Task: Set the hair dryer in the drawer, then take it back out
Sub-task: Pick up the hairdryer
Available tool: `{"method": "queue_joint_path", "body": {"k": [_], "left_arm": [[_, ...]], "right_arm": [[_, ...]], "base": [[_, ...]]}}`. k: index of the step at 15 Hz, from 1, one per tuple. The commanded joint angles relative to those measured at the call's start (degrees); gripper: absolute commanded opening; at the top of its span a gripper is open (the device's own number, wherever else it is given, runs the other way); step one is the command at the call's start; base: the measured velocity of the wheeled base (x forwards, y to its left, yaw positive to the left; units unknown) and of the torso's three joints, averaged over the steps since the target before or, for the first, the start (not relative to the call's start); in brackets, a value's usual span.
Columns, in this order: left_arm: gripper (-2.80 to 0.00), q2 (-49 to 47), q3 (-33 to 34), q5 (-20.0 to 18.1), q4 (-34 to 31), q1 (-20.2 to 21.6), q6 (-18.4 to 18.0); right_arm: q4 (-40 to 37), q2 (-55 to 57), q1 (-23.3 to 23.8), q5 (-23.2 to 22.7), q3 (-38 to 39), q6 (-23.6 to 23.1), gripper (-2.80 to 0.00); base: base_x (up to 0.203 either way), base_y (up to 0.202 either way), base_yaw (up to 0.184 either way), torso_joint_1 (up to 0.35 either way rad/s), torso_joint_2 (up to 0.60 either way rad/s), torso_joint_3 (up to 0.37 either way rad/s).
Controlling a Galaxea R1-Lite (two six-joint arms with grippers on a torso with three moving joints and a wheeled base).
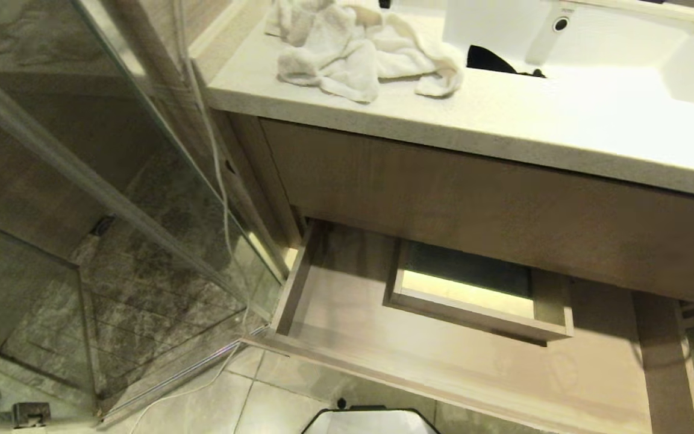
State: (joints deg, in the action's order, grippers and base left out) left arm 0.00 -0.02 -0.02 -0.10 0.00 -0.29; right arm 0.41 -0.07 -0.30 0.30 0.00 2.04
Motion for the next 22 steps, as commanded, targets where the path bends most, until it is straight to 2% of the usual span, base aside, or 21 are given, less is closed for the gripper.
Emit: {"method": "queue_joint_path", "body": {"k": [1, 14, 22], "left_arm": [[-2.80, 0.0, 0.1, 0.0, 0.0, 0.0, 0.0], [-2.80, 0.0, 0.1, 0.0, 0.0, 0.0, 0.0], [-2.80, 0.0, 0.1, 0.0, 0.0, 0.0, 0.0]], "right_arm": [[-0.1, 0.0, 0.0, 0.0, 0.1, 0.1, -2.80], [-0.1, 0.0, 0.0, 0.0, 0.1, 0.2, -2.80], [-0.1, 0.0, 0.0, 0.0, 0.1, 0.2, -2.80]], "base": [[0.001, -0.005, 0.142, 0.115, -0.21, -0.095], [0.001, -0.001, 0.013, 0.011, -0.02, -0.009], [-0.003, 0.017, -0.144, 0.003, 0.00, 0.001]]}}
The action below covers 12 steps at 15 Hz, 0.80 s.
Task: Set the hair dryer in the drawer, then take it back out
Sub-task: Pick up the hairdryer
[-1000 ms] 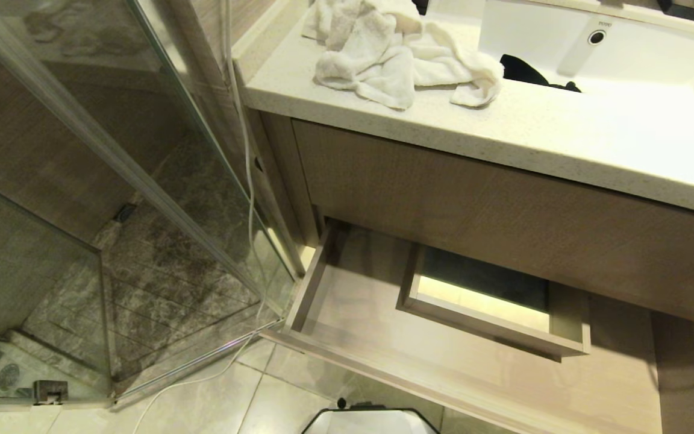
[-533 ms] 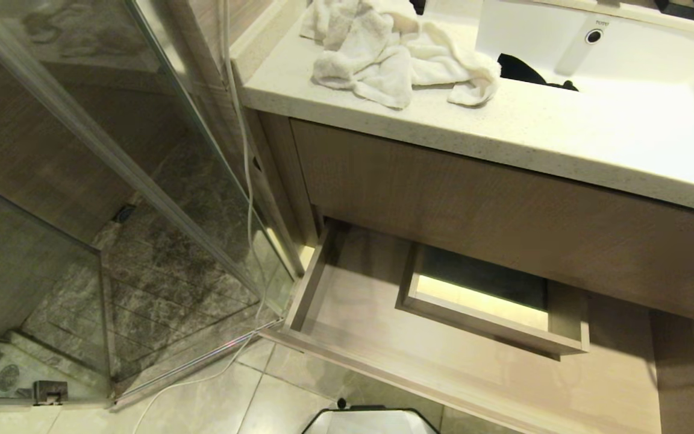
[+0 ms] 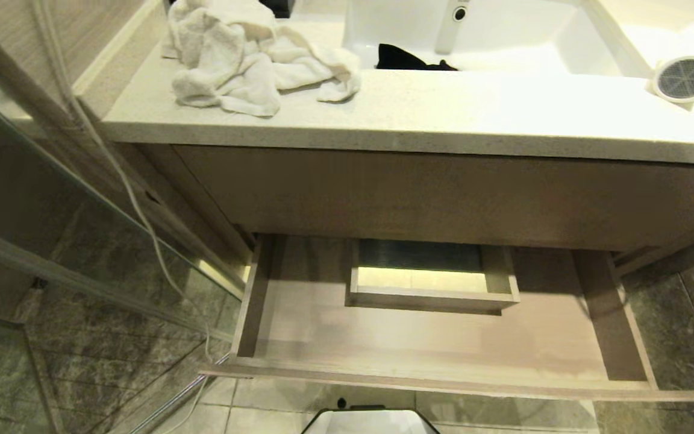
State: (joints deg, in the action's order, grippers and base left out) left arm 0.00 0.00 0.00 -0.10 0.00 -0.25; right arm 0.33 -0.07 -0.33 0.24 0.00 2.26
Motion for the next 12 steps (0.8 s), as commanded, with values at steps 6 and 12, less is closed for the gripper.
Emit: {"method": "queue_joint_path", "body": {"k": [6, 12], "left_arm": [[-2.80, 0.0, 0.1, 0.0, 0.0, 0.0, 0.0], [-2.80, 0.0, 0.1, 0.0, 0.0, 0.0, 0.0]], "right_arm": [[-0.1, 0.0, 0.0, -0.1, 0.1, -0.5, -2.80], [-0.1, 0.0, 0.0, -0.2, 0.1, -0.7, -2.80]], "base": [[-0.002, 0.019, -0.145, 0.002, 0.00, 0.001], [-0.001, 0.002, -0.027, 0.001, 0.00, 0.000]]}}
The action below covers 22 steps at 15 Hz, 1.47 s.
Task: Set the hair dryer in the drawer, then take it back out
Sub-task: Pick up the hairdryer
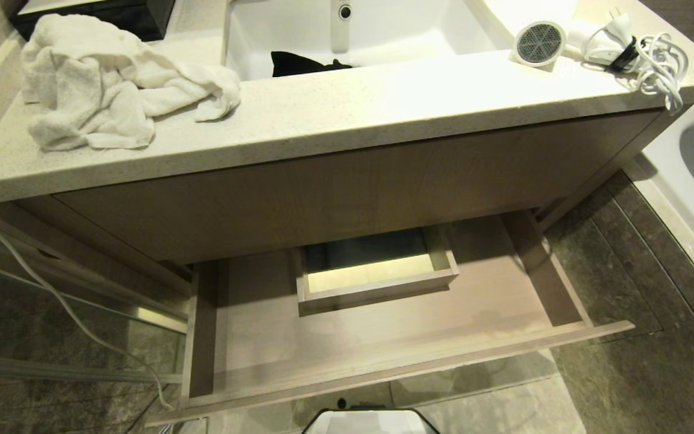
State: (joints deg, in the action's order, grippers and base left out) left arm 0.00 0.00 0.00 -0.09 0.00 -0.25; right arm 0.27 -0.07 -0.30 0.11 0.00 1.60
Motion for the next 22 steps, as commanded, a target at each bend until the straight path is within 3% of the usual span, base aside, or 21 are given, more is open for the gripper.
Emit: {"method": "queue_joint_path", "body": {"k": [1, 8, 22], "left_arm": [[-2.80, 0.0, 0.0, 0.0, 0.0, 0.0, 0.0], [-2.80, 0.0, 0.0, 0.0, 0.0, 0.0, 0.0], [-2.80, 0.0, 0.1, 0.0, 0.0, 0.0, 0.0]], "right_arm": [[0.0, 0.0, 0.0, 0.1, 0.1, 0.1, -2.80], [0.1, 0.0, 0.0, 0.2, 0.1, 0.6, -2.80], [0.1, 0.0, 0.0, 0.2, 0.1, 0.6, -2.80]], "base": [[0.000, 0.000, 0.000, 0.000, 0.00, 0.000], [-0.001, -0.001, 0.012, 0.114, -0.21, -0.097], [0.003, -0.017, 0.150, 0.214, -0.40, -0.185]]}}
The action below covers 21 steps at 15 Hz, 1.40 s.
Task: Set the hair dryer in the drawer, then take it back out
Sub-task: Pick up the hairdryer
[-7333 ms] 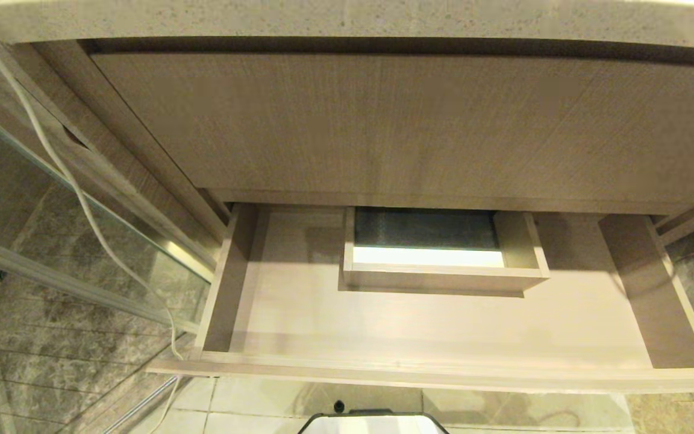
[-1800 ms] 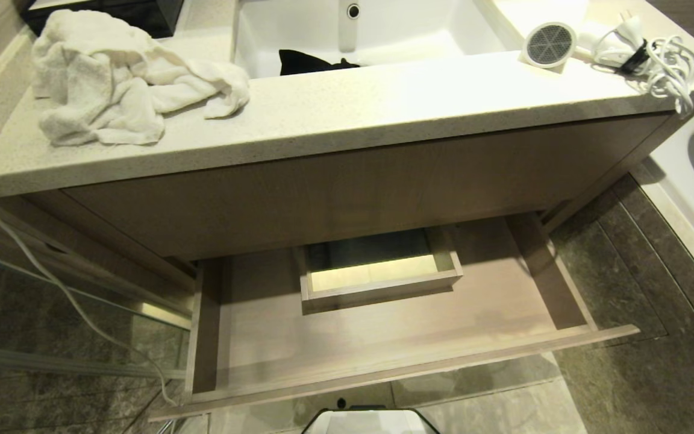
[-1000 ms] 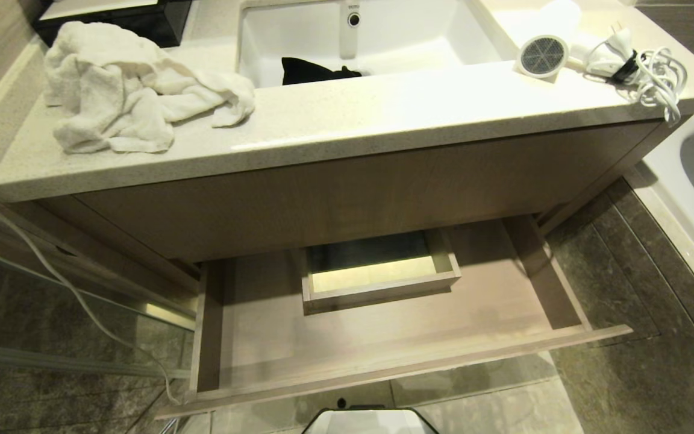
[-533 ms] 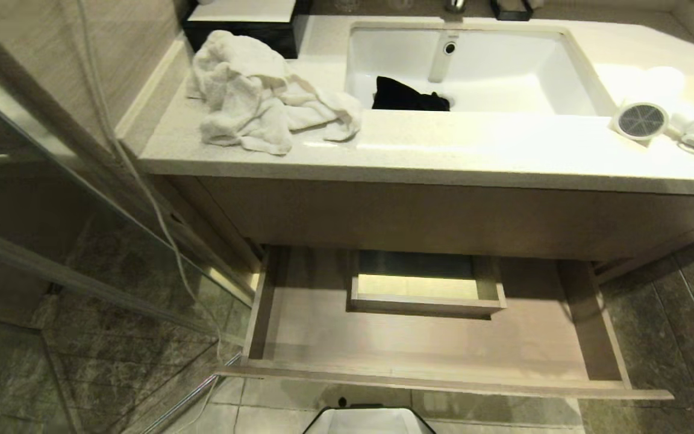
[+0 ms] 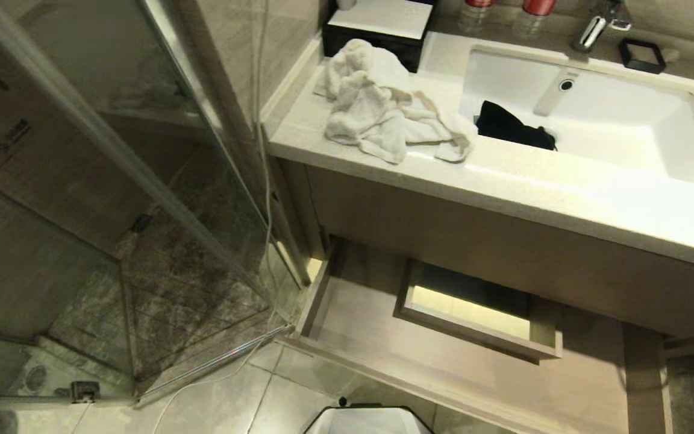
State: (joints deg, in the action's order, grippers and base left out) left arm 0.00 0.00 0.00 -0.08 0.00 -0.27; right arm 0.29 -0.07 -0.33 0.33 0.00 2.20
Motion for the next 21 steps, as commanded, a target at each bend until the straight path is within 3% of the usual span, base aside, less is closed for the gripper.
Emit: {"method": "queue_joint_path", "body": {"k": [1, 11, 21], "left_arm": [[-2.80, 0.0, 0.1, 0.0, 0.0, 0.0, 0.0], [-2.80, 0.0, 0.1, 0.0, 0.0, 0.0, 0.0], [-2.80, 0.0, 0.1, 0.0, 0.0, 0.0, 0.0]], "right_arm": [[0.0, 0.0, 0.0, 0.0, 0.1, 0.0, -2.80], [0.1, 0.0, 0.0, 0.0, 0.1, 0.1, -2.80], [0.0, 0.0, 0.0, -0.2, 0.1, -0.2, -2.80]], "base": [[0.004, -0.009, 0.119, 0.012, -0.03, -0.017], [0.000, 0.000, 0.002, 0.002, 0.00, -0.001], [-0.003, 0.016, -0.141, 0.002, 0.00, 0.001]]}}
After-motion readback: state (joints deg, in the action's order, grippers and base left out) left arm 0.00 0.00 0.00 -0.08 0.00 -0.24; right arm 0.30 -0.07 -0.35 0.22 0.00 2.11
